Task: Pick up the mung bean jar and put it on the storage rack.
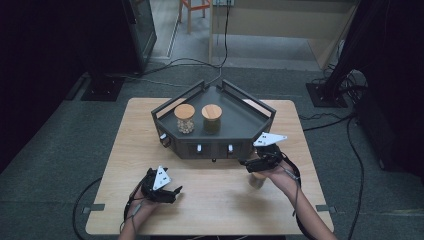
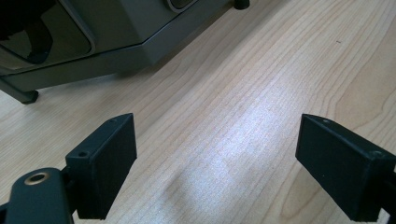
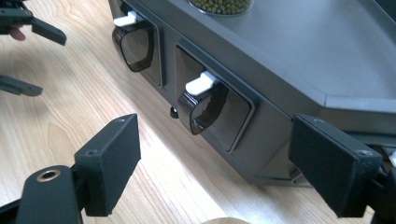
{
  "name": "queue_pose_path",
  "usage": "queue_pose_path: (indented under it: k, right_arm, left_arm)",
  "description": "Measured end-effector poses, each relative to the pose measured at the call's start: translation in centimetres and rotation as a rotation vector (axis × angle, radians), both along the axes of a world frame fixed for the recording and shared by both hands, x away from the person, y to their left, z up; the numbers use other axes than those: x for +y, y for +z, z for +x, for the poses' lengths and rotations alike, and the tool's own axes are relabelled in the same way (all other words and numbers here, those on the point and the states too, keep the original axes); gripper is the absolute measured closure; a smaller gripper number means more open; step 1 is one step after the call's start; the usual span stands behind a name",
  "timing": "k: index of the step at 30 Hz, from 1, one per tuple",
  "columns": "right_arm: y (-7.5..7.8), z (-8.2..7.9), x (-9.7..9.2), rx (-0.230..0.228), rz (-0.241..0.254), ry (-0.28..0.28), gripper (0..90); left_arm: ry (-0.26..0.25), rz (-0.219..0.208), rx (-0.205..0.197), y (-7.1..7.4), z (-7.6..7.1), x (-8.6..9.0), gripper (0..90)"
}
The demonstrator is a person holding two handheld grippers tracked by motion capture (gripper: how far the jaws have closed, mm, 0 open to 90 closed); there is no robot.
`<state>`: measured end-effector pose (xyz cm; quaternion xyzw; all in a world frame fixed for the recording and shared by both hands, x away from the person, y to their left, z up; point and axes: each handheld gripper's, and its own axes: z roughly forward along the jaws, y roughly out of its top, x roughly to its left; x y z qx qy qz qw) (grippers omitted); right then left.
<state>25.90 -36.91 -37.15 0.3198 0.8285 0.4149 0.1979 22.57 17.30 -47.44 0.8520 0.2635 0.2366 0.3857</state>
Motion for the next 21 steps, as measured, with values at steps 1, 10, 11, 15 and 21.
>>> queue_pose_path:
  k: [1,10,11,15,21]
  right_arm:
    - [-0.1,-0.1,-0.1,0.0,-0.001,0.0,16.9]
    - [-1.1,-0.6,-0.4,0.004,-0.012,-0.012,16.8]
    - [-1.2,-0.7,-0.5,0.007,-0.013,-0.015,16.8]
    - [-1.4,-0.9,-0.6,0.007,-0.022,-0.02,16.8]
    - [-1.6,-1.0,-1.2,0.016,-0.017,-0.025,15.8]
  left_arm:
    - [0.0,0.0,0.0,0.0,0.0,0.0,12.4]
    - [0.0,0.004,0.001,0.0,0.0,0.0,12.4]
    - [0.0,0.004,0.001,0.0,0.0,0.0,12.4]
    - [0.0,0.005,0.002,0.0,0.1,-0.1,12.4]
    - [0.0,0.005,0.004,0.0,0.1,-0.1,12.4]
